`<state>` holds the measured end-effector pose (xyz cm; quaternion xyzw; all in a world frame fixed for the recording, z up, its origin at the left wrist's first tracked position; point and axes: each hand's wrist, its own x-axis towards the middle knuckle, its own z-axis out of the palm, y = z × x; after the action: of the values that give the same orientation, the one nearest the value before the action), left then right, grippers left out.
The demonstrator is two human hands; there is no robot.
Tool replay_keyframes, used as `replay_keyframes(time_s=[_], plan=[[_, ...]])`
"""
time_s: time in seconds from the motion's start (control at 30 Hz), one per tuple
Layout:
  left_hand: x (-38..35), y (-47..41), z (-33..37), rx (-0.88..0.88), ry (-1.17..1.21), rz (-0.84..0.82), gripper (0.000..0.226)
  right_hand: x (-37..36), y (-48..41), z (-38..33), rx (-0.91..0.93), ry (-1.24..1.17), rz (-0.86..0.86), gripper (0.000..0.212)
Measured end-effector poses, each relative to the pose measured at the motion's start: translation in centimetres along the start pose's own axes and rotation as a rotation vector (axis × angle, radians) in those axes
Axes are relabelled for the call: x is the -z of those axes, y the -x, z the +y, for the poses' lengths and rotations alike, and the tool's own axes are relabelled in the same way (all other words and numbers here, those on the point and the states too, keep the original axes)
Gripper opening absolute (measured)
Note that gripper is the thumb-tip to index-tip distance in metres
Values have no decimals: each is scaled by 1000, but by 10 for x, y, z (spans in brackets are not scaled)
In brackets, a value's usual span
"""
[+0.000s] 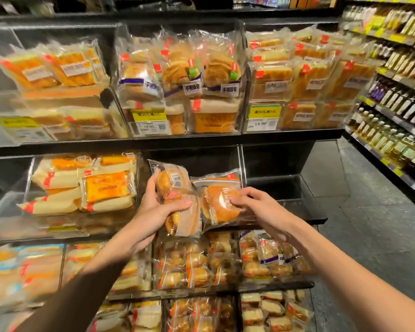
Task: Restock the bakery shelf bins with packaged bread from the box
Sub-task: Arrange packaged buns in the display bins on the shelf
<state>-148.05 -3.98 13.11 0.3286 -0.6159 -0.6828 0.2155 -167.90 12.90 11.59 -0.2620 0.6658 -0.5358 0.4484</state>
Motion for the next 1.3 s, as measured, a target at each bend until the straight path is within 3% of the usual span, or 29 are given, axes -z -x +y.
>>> replay_keyframes(time_s=[0.17, 0.23, 0.4, 0.67, 0.83, 0.97, 1.07, 1.2, 1.23, 1.3], plan=[[44, -14, 8, -32, -69, 57, 109, -18, -44, -13, -41, -8, -7, 75], [57, -14, 10, -37, -76, 100, 114, -25, -63, -18, -40, 21, -14, 67], [82, -24, 18, -50, -128, 102, 137, -51, -118, -27, 4, 103, 19, 23], [91, -7, 31, -37, -190, 203, 148, -87, -205, -10, 29, 436, 25, 15], [100, -2, 33, -78, -251, 170, 127, -100, -243, 10, -65, 637, -28, 14], [118, -6, 32, -44, -240, 200, 124, -116, -269, 16, -163, 712, -75, 16], [139, -12, 27, -48, -196, 145, 106, -124, -284, 20, -223, 727, -6, 24], [167, -25, 23, -50, -161, 86, 118, -129, -299, 27, -317, 683, 243, 84], [174, -29, 21, -51, -158, 69, 119, -131, -298, 28, -334, 643, 303, 89], [183, -36, 20, -49, -165, 38, 116, -134, -301, 33, -348, 593, 384, 73]])
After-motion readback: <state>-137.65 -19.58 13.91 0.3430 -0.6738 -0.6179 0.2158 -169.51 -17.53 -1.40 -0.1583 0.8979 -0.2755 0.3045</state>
